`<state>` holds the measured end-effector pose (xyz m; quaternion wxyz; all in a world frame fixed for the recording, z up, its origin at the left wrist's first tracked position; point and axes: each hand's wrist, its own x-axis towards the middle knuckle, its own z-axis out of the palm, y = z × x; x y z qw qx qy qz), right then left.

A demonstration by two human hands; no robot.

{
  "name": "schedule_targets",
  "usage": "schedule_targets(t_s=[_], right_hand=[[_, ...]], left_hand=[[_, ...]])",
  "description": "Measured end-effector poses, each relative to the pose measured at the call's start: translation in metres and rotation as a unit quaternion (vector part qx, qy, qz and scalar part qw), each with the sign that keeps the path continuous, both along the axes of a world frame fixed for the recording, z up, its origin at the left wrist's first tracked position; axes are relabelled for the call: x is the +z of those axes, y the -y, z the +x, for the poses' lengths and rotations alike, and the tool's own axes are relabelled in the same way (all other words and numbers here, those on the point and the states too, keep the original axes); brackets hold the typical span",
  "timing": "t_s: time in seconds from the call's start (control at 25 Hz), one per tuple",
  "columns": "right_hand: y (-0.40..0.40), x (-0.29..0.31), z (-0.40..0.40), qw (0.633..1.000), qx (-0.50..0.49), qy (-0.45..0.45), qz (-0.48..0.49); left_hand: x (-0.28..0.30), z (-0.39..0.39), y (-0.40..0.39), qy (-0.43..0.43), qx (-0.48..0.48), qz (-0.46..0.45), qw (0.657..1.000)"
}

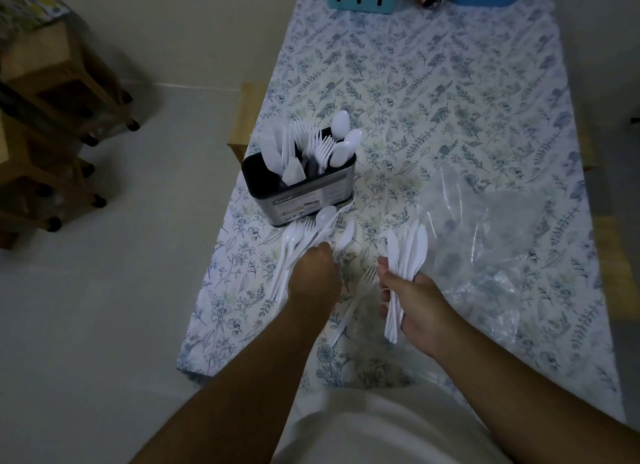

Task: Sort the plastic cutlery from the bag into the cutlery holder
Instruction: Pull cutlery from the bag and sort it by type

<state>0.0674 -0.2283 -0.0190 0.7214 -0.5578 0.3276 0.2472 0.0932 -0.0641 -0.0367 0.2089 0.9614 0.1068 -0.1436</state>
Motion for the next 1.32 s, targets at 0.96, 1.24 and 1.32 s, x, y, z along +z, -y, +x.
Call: schedule_targets(t_s=[0.96, 1.24, 1.32], right_hand=[[0.002, -0.004, -0.014, 0.998, 0.054, -0.008, -0.040], [0.005, -0.006, -0.018, 0.997, 0.052, -0.018, -0.048], [0.003, -0.003, -0.019, 0.997, 0.053, -0.020, -0.053]], left_hand=[[0.004, -0.051, 0.008, 0.071, -0.077, -0.024, 0.994], [-0.008, -0.050, -0.003, 0.058, -0.032, -0.029, 0.997], [-0.005, -0.043, -0.003, 0.021, -0.039, -0.016, 0.999]])
